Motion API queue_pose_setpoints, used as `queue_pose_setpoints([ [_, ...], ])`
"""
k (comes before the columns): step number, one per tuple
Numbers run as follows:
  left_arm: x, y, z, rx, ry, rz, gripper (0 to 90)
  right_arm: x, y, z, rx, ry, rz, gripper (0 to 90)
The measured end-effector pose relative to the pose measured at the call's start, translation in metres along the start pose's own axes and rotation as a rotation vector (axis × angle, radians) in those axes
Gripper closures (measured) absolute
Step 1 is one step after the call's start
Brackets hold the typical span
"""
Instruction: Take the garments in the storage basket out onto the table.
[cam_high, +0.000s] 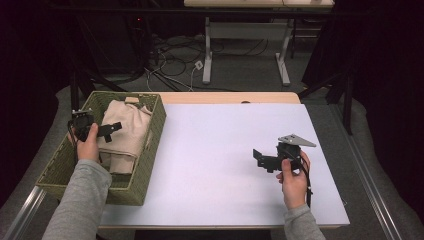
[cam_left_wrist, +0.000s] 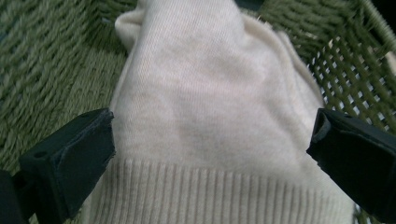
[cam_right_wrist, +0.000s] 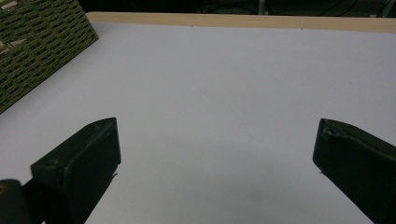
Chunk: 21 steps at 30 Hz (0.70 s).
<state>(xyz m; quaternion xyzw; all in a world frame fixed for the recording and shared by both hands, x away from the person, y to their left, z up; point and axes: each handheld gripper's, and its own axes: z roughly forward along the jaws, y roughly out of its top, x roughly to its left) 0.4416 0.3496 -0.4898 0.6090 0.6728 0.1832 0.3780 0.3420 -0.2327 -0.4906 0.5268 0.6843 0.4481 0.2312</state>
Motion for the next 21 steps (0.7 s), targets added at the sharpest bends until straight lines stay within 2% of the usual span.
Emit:
queue_pose_setpoints([
  [7, 0.005, -0.006, 0.004, 0.062, 0.026, 0.008, 0.4, 0.000, -0.001, 0.001, 0.004, 0.000, 0.006, 0.6],
  [13, 0.007, -0.010, 0.008, 0.071, 0.023, 0.002, 0.3, -0.001, -0.002, 0.003, 0.000, 0.000, 0.001, 0.6],
  [15, 0.008, -0.010, 0.008, 0.084, 0.027, 0.012, 0.2, 0.000, -0.002, 0.003, 0.013, -0.002, 0.009, 0.6],
  [21, 0.011, -0.013, 0.010, 0.100, 0.022, -0.002, 0.0, -0.001, -0.003, 0.004, 0.008, -0.001, 0.000, 0.6],
])
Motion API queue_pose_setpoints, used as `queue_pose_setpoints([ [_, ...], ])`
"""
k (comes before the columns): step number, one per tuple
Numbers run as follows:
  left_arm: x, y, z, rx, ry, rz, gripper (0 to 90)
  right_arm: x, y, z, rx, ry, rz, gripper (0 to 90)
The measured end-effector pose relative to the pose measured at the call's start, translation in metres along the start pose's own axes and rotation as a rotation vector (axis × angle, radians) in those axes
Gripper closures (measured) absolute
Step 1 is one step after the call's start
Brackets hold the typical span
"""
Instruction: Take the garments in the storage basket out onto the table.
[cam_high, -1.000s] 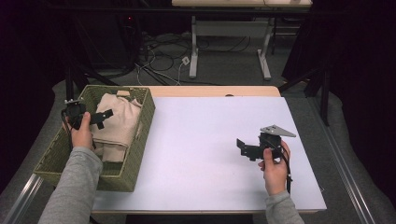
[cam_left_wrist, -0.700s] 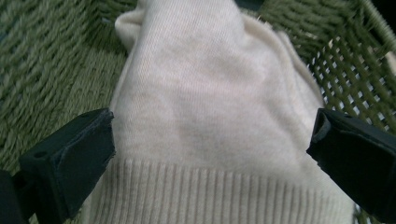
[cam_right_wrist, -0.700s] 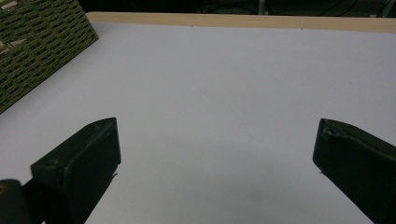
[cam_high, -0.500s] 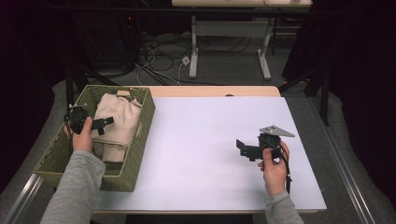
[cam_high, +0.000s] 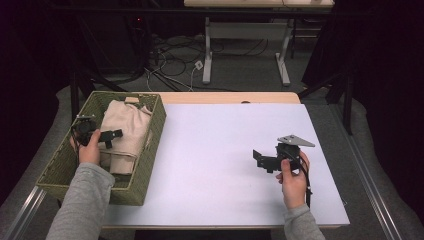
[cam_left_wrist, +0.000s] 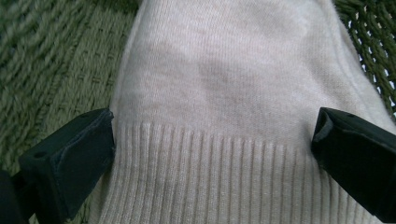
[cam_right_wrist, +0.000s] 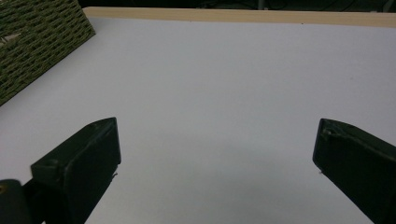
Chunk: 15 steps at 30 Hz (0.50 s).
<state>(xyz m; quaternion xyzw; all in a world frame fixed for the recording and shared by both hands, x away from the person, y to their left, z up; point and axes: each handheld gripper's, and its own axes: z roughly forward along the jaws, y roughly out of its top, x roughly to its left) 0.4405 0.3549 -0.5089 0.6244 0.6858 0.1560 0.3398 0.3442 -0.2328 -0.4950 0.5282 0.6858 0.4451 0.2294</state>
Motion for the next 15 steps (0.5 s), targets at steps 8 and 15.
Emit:
queue_pose_setpoints([
  [8, 0.0042, -0.0057, 0.0040, 0.032, -0.032, 0.004, 0.0, -0.0002, -0.0015, 0.0018, 0.012, -0.001, -0.007, 0.7],
  [15, 0.0000, -0.0074, 0.0077, 0.070, -0.049, 0.016, 0.0, 0.0008, -0.0023, 0.0033, 0.015, 0.001, -0.005, 0.9],
])
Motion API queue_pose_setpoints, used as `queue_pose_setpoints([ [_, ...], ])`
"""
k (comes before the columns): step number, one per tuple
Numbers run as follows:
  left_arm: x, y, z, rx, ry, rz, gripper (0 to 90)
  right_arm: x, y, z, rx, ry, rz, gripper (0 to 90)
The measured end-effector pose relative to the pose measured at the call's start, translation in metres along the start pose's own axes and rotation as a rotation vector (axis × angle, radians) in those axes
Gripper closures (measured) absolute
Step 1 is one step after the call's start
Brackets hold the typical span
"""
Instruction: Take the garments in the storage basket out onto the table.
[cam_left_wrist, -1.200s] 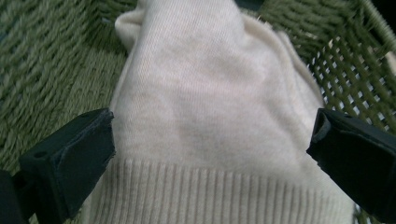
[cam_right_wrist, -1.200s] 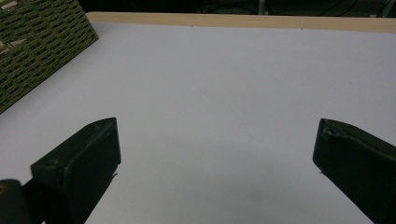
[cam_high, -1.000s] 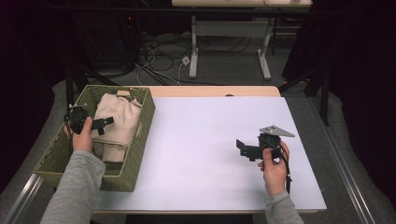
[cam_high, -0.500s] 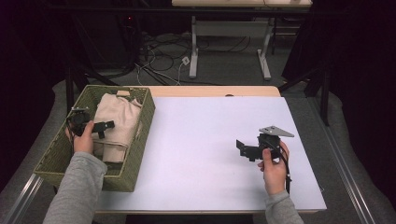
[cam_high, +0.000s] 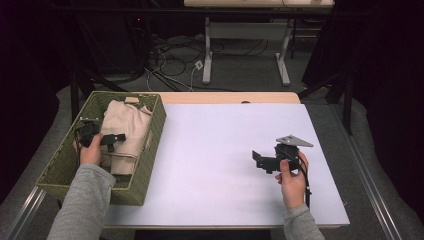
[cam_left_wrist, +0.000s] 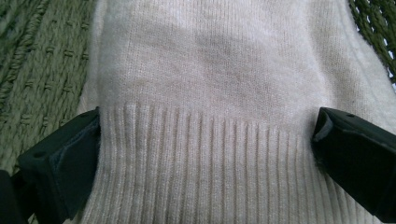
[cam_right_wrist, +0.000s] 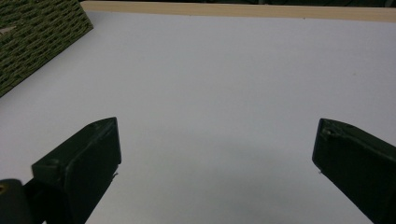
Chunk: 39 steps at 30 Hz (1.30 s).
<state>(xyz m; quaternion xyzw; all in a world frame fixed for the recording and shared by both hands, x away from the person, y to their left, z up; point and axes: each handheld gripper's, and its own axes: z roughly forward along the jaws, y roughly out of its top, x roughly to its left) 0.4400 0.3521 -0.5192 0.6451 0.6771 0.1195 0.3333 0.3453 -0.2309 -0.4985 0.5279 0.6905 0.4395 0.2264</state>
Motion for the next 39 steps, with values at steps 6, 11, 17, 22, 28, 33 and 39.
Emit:
queue_pose_setpoints([
  [6, -0.002, -0.001, 0.001, 0.019, -0.009, 0.011, 0.0, 0.000, -0.001, 0.001, 0.008, -0.002, -0.004, 0.9],
  [11, -0.005, -0.001, 0.000, 0.030, -0.019, 0.033, 0.0, -0.001, -0.001, 0.002, 0.010, -0.001, -0.001, 1.0],
  [17, -0.006, -0.004, 0.000, 0.050, -0.028, 0.075, 0.0, 0.000, -0.002, 0.003, 0.012, -0.002, 0.001, 1.1],
  [22, -0.007, -0.004, 0.003, 0.050, -0.013, 0.076, 0.0, 0.001, -0.002, 0.003, 0.018, 0.001, -0.003, 1.1],
  [28, -0.006, -0.002, 0.005, 0.055, -0.003, 0.058, 0.0, 0.001, -0.002, 0.004, 0.023, 0.001, 0.001, 1.1],
  [33, -0.006, -0.001, 0.007, 0.079, -0.013, 0.043, 0.0, 0.001, -0.002, 0.006, 0.025, 0.004, -0.002, 1.2],
  [39, -0.008, 0.000, 0.012, 0.096, -0.004, 0.067, 0.4, 0.002, -0.003, 0.008, 0.037, 0.008, 0.005, 1.5],
])
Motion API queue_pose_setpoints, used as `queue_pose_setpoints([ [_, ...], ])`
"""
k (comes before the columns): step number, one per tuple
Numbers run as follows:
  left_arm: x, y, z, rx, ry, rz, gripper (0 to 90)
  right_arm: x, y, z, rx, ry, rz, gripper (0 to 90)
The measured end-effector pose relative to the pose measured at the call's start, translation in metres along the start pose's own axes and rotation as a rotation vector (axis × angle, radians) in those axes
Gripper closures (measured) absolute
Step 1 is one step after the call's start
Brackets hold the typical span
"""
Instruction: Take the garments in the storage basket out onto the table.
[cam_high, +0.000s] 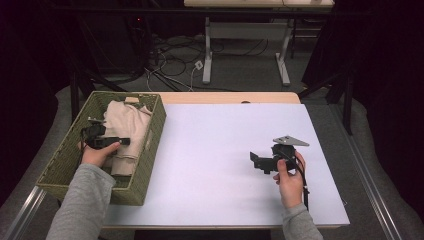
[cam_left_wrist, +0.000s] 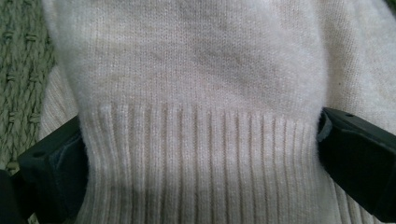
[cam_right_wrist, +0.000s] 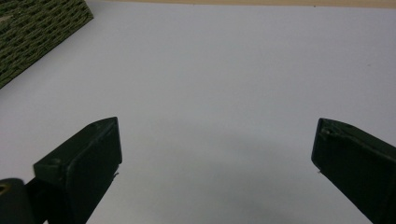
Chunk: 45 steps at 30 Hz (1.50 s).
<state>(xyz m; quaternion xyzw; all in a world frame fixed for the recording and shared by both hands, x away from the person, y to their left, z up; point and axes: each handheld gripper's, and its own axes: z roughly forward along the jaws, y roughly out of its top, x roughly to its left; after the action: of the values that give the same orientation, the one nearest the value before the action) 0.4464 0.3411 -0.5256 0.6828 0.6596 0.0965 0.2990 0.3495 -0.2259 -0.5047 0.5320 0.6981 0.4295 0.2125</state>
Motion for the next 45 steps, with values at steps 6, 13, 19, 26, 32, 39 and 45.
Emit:
queue_pose_setpoints([
  [6, -0.002, 0.001, 0.002, 0.026, -0.009, 0.039, 4.8, 0.001, 0.000, 0.002, 0.006, 0.009, -0.005, 1.8],
  [13, -0.002, 0.000, 0.001, 0.032, -0.044, 0.054, 18.8, 0.000, 0.000, 0.003, 0.003, 0.007, -0.004, 2.2],
  [19, -0.001, -0.002, -0.001, 0.032, -0.069, 0.059, 27.9, 0.000, 0.000, 0.005, 0.004, 0.012, -0.007, 2.9],
  [26, -0.003, -0.001, -0.004, 0.036, -0.073, 0.075, 39.7, 0.000, 0.001, 0.005, 0.012, 0.010, 0.005, 3.1],
  [32, -0.008, 0.001, -0.008, 0.043, -0.066, 0.046, 45.0, -0.001, 0.000, 0.007, 0.017, 0.009, -0.001, 3.3],
  [39, -0.011, 0.003, -0.013, 0.043, -0.071, 0.044, 46.2, -0.002, 0.000, 0.006, 0.016, 0.000, 0.011, 3.5],
  [45, -0.012, 0.004, -0.019, 0.037, -0.105, 0.033, 48.7, -0.003, 0.000, 0.007, 0.018, -0.006, 0.000, 3.6],
])
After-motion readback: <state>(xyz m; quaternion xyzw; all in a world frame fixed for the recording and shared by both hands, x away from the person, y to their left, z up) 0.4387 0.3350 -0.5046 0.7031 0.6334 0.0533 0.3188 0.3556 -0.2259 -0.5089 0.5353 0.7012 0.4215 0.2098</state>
